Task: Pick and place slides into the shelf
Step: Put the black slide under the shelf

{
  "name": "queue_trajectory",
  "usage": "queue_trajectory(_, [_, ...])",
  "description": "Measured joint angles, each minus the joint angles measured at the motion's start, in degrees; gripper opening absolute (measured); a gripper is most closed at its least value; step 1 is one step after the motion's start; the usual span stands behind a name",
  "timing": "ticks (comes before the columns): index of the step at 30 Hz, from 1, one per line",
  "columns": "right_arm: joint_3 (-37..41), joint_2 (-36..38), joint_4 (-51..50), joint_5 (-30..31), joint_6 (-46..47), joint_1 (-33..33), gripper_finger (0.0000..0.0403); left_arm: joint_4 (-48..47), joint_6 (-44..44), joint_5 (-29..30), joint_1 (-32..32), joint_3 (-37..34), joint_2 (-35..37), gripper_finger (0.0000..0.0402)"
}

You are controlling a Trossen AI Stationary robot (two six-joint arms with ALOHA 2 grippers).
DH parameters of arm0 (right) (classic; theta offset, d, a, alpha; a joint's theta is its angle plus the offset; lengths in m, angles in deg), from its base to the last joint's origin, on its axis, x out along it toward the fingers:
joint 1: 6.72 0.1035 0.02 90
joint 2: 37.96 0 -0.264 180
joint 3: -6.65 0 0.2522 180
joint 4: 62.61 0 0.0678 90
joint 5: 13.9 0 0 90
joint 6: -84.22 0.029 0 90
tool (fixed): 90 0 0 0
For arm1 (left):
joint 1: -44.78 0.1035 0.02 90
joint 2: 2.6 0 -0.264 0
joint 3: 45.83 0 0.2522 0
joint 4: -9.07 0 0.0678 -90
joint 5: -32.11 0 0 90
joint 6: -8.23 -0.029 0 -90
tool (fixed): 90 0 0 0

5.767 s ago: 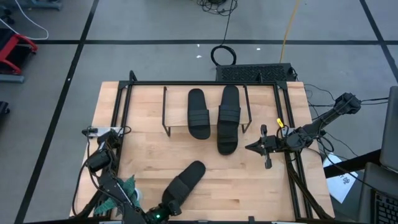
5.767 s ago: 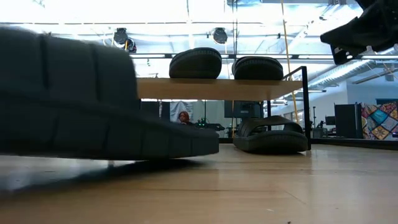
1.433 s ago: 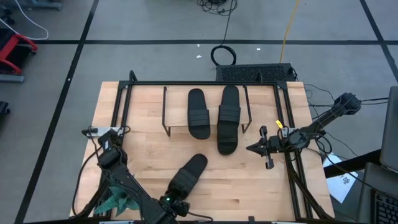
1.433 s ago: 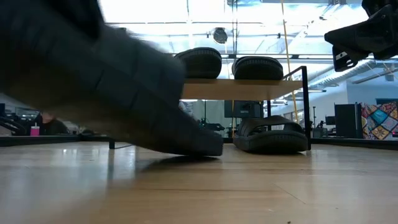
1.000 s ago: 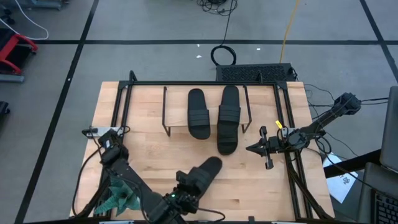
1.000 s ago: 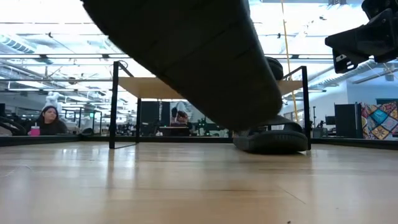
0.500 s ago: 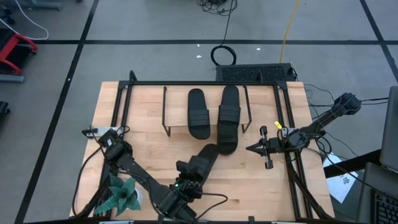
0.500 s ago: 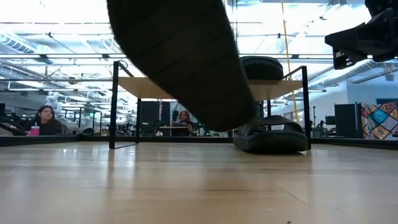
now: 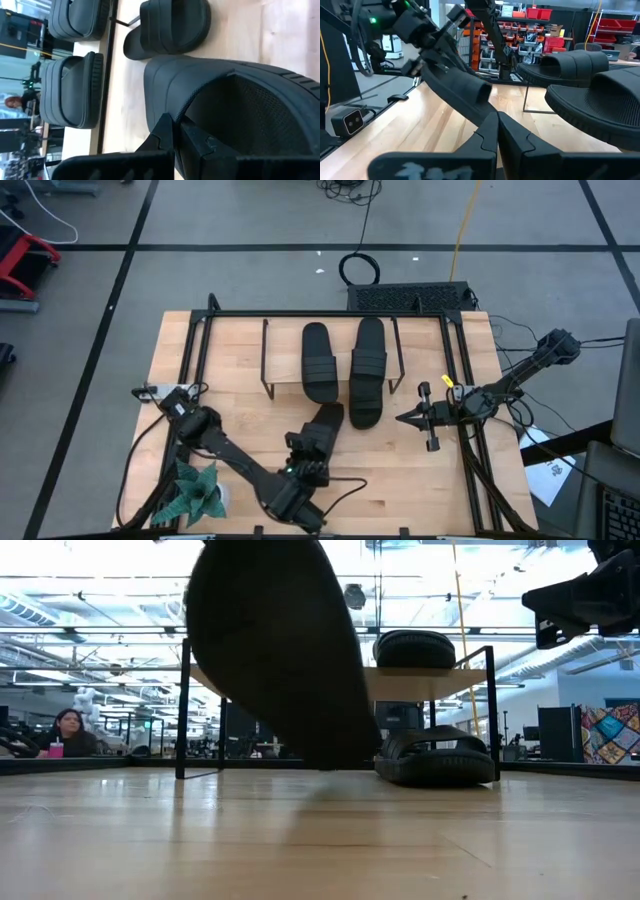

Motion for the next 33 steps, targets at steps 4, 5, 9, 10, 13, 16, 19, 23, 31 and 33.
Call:
queue_trajectory(4, [0.0, 0.0, 0.2, 0.0, -0.1, 0.0, 0.0000, 0.0, 0.1, 0.4, 1.0, -0.4, -0.2, 0.0000])
queue_trajectory(5, [0.0, 0.0, 0.3, 0.0, -0.2, 0.0, 0.0000, -0.1, 0.1, 0.9, 1.2, -0.4, -0.2, 0.0000])
queue_trajectory(9, [0.0, 0.0, 0.6, 0.1, -0.4, 0.0, 0.0000, 0.1, -0.6, 2.3, 2.1, -0.4, -0.3, 0.0000])
queue_trajectory(10, [0.0, 0.0, 0.6, 0.1, -0.4, 0.0, 0.0000, 0.1, -0.7, 2.3, 2.4, -0.4, -0.3, 0.0000])
queue_trajectory(13, [0.0, 0.0, 0.6, 0.1, -0.4, 0.0, 0.0000, 0.0, -1.1, 2.3, 3.2, -0.4, -0.3, 0.0000])
queue_trajectory(16, [0.0, 0.0, 0.6, 0.1, -0.4, 0.0, 0.0000, 0.1, -1.4, 2.3, 3.8, -0.4, -0.3, 0.0000])
queue_trajectory(19, [0.0, 0.0, 0.6, 0.1, -0.4, 0.0, 0.0000, 0.0, -2.0, 2.0, 4.0, -0.4, -0.3, 0.0000])
queue_trajectory(23, [0.0, 0.0, 0.6, 0.1, -0.4, 0.0, 0.0000, 0.1, -2.4, 2.0, 4.4, -0.9, -0.3, 0.0000])
queue_trajectory(31, [0.0, 0.0, 0.6, 0.1, -0.2, 0.0, 0.0000, 0.1, -2.1, 0.8, 6.1, -4.9, -0.3, 0.0000])
queue_trajectory(33, [0.0, 0.0, 0.6, 0.1, 0.0, 0.0, 0.0000, 0.0, -1.3, 0.8, 6.4, -5.4, -0.2, 0.0000])
